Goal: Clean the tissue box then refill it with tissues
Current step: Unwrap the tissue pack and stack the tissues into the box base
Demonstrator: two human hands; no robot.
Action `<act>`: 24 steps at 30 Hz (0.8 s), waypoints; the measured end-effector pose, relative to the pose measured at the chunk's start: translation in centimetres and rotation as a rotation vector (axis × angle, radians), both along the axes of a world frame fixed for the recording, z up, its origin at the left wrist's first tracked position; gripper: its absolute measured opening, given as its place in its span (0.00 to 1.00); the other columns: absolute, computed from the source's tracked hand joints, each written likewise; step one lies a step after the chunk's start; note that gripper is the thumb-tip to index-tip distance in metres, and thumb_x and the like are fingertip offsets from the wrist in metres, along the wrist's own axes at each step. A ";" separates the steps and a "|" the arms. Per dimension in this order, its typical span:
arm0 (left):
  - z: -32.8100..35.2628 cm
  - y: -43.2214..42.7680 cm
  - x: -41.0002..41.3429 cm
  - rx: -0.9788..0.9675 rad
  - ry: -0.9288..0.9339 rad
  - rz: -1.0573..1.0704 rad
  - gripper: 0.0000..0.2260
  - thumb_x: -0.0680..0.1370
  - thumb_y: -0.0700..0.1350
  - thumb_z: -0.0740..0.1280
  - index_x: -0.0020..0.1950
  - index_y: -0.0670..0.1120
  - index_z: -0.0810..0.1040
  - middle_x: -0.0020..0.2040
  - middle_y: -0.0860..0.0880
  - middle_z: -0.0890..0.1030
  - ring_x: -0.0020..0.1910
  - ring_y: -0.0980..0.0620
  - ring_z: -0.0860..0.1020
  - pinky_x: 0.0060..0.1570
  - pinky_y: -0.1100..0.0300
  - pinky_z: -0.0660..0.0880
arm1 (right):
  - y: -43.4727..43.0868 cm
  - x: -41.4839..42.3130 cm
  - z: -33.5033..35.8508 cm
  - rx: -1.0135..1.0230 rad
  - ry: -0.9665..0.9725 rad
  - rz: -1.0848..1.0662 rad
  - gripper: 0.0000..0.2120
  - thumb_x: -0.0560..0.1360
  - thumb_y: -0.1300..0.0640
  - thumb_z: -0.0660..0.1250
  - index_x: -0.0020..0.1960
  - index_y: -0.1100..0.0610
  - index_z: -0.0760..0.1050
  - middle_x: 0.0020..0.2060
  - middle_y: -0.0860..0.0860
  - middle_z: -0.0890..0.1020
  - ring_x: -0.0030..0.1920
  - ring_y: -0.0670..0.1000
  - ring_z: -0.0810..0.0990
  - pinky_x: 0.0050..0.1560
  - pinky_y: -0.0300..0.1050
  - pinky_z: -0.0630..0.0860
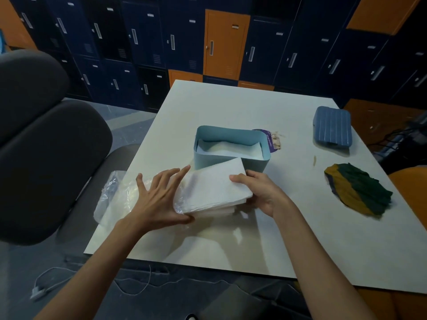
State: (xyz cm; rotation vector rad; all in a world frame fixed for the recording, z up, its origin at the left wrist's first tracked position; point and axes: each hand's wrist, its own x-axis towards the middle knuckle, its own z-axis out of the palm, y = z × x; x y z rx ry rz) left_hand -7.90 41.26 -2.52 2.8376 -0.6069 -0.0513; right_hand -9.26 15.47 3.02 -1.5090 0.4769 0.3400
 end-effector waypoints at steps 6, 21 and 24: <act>-0.3 -0.2 0.2 0.016 -0.008 -0.002 0.54 0.59 0.79 0.56 0.78 0.61 0.37 0.79 0.51 0.53 0.78 0.48 0.53 0.68 0.27 0.41 | -0.7 -0.4 -0.6 -0.070 -0.033 0.064 0.15 0.71 0.63 0.73 0.57 0.59 0.76 0.51 0.55 0.83 0.46 0.55 0.83 0.37 0.46 0.79; -0.5 -1.3 0.8 0.038 0.008 -0.038 0.54 0.59 0.79 0.57 0.78 0.60 0.38 0.79 0.54 0.55 0.79 0.50 0.54 0.67 0.26 0.41 | -1.6 -0.7 -0.4 0.127 0.095 -0.033 0.11 0.70 0.67 0.73 0.51 0.66 0.77 0.43 0.59 0.84 0.41 0.56 0.82 0.35 0.48 0.81; -0.4 -1.3 0.8 0.034 0.009 -0.034 0.54 0.60 0.78 0.58 0.78 0.60 0.39 0.77 0.53 0.59 0.77 0.51 0.58 0.67 0.27 0.43 | -2.5 -0.3 0.2 -0.023 -0.018 -0.057 0.12 0.69 0.67 0.72 0.52 0.63 0.78 0.49 0.59 0.84 0.45 0.57 0.82 0.42 0.50 0.78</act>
